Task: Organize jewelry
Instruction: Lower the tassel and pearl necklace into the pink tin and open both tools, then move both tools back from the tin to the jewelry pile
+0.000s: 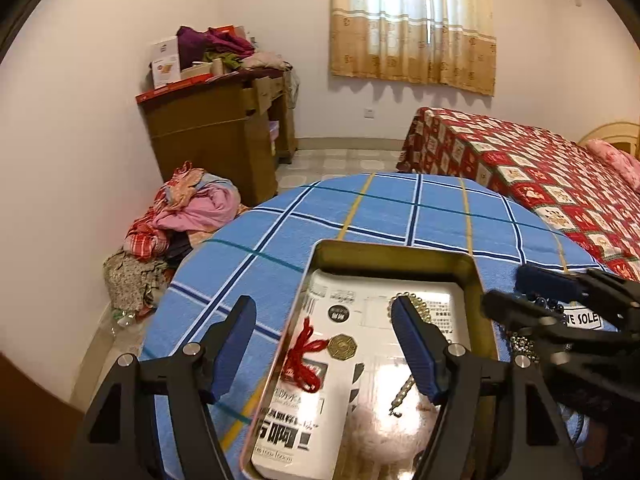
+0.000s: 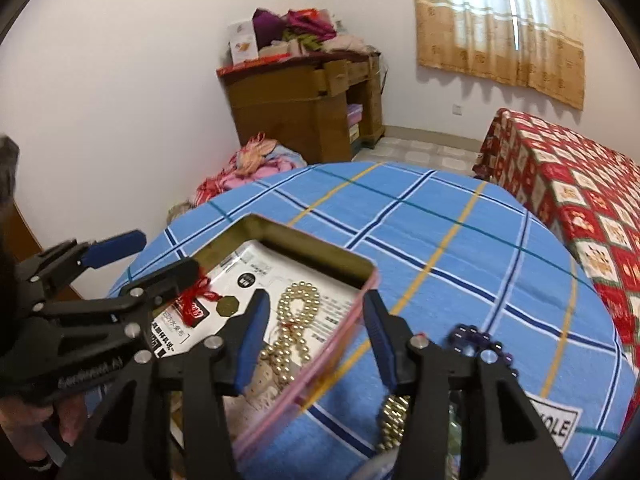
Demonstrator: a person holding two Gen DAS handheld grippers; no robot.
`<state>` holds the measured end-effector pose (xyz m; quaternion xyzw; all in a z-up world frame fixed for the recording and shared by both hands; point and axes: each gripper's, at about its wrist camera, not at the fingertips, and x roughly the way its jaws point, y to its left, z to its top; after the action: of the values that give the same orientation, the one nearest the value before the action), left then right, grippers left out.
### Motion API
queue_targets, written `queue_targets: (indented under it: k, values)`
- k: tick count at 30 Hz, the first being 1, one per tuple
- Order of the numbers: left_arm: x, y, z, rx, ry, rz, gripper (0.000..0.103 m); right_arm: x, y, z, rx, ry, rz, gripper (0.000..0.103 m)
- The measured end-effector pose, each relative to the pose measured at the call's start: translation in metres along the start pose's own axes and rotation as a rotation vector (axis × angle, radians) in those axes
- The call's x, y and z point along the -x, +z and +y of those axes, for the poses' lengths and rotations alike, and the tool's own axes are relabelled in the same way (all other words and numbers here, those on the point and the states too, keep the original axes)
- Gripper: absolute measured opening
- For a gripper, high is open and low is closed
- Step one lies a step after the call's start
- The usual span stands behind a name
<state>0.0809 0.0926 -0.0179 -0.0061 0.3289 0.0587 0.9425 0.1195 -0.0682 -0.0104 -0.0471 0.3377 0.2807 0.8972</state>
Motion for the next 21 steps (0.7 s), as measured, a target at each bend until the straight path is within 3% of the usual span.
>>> queue_targets:
  k: [5,12,21]
  values:
    - [0.013,-0.011,0.003,0.037,0.010,0.001,0.071,0.028,-0.014,-0.012,0.005,-0.021,-0.004,0.054]
    - [0.029,-0.030,-0.014,0.038,0.019,0.025,0.071,0.068,-0.050,-0.043,-0.013,-0.125,0.000,0.063]
    - [0.052,-0.040,-0.071,-0.066,-0.053,0.014,0.071,0.089,-0.087,-0.083,-0.087,-0.211,0.017,0.063]
